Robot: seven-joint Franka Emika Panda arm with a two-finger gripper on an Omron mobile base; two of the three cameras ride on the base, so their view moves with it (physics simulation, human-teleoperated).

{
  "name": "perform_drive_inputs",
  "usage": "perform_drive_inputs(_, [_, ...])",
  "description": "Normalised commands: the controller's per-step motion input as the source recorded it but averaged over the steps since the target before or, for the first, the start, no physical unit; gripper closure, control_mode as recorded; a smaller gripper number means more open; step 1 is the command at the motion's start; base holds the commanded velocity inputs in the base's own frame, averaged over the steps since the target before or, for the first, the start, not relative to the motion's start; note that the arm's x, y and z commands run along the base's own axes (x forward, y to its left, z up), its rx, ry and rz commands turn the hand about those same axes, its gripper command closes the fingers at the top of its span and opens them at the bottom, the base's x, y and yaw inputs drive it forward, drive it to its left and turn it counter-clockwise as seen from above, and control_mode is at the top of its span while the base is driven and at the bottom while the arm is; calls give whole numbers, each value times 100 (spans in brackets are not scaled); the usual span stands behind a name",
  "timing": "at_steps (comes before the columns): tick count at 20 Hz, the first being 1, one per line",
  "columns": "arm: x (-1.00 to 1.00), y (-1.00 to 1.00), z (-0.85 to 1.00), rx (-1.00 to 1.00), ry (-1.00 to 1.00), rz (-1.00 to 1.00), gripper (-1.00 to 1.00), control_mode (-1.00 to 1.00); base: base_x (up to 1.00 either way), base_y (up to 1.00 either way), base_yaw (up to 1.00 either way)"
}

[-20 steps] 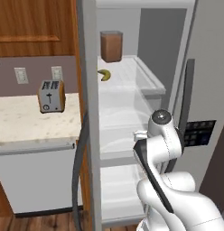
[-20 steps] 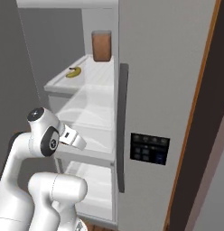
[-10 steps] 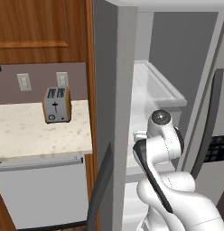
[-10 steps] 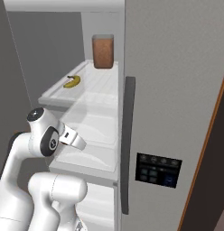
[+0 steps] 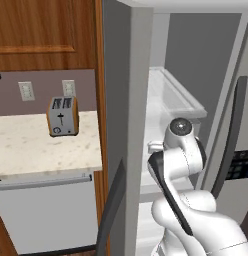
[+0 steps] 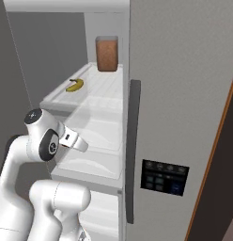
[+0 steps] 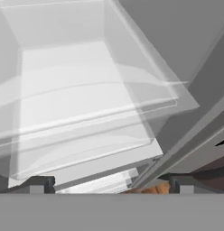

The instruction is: Pick the tangerine and banana from the fridge and place them on the plate next to the blender to make a fruit smoothie.

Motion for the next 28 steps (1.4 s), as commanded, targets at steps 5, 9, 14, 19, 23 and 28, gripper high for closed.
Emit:
perform_drive_inputs(5, [18, 4, 100, -1, -6, 13, -100, -100, 0, 0, 0])
perform_drive_inputs(9, [12, 3, 100, -3, -4, 11, -100, -100, 0, 0, 0])
perform_drive_inputs(14, [3, 22, 100, 0, 0, 11, -100, -100, 0, 0, 0])
perform_drive_inputs(19, [21, 38, 62, 0, 0, 9, -100, -100, 0, 0, 0])
perform_drive_inputs(23, [36, 20, 14, 0, 0, 1, -100, -100, 0, 0, 0])
perform_drive_inputs(28, [51, 21, -6, 0, 0, 0, -100, -100, 0, 0, 0])
